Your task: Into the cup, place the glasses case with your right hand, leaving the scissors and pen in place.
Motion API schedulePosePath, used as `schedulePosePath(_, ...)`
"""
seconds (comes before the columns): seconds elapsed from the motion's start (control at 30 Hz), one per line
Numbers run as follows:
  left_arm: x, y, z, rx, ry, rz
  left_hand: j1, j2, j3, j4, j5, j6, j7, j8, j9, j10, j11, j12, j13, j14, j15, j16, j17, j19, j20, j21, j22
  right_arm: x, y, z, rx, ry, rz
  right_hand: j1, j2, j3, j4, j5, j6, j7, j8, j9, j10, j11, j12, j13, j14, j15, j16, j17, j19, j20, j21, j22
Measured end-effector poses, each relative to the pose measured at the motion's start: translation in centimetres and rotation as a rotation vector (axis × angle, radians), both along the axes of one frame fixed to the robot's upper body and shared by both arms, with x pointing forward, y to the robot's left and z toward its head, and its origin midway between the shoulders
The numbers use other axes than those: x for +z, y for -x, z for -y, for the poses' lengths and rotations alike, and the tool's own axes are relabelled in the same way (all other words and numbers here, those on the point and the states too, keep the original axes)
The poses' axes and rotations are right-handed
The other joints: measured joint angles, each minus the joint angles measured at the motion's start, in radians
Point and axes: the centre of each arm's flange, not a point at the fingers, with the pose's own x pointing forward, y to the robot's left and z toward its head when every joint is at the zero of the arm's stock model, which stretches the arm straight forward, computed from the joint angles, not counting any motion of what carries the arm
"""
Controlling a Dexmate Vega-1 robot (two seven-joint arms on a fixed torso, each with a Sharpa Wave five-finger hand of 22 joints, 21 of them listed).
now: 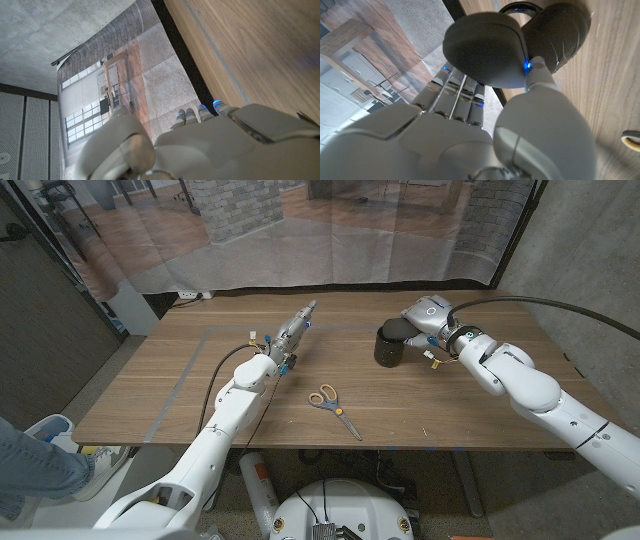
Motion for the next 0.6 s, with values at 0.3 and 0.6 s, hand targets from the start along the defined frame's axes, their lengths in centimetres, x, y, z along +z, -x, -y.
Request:
schedulePosePath(0.3, -0.55, 0.06, 0.20, 0.002, 0.001, -0.003, 0.000, 0.000, 0.000, 0.000, 0.000, 0.000, 0.000, 0.000, 0.000, 0.000, 0.000, 0.000, 0.000, 0.000, 0.000, 0.000, 0.000, 0.000, 0.000, 0.000, 0.000, 0.04, -0.47, -0.19, -0.014, 0.043, -0.011, 0.000, 0.000, -0.001, -0.001, 0.000, 0.004, 0.004, -0.003, 0.000, 0.000, 0.000, 0.000, 0.000, 0.000, 0.000, 0.000, 0.000, 0.000, 0.000, 0.000, 0.000)
schedulePosePath(0.6, -0.48, 0.25, -0.56, 0.013, 0.000, 0.003, 0.000, 0.000, -0.002, -0.003, 0.000, 0.000, 0.000, 0.000, 0.000, 0.000, 0.000, 0.000, 0.000, 0.000, 0.000, 0.000, 0.000, 0.000, 0.000, 0.000, 0.000, -0.10, -0.94, -0.69, -0.016, 0.083, -0.023, 0.000, 0.000, -0.001, -0.001, 0.000, 0.004, 0.004, -0.006, 0.000, 0.000, 0.000, 0.000, 0.000, 0.000, 0.000, -0.004, 0.000, 0.000, 0.000, 0.000, 0.000)
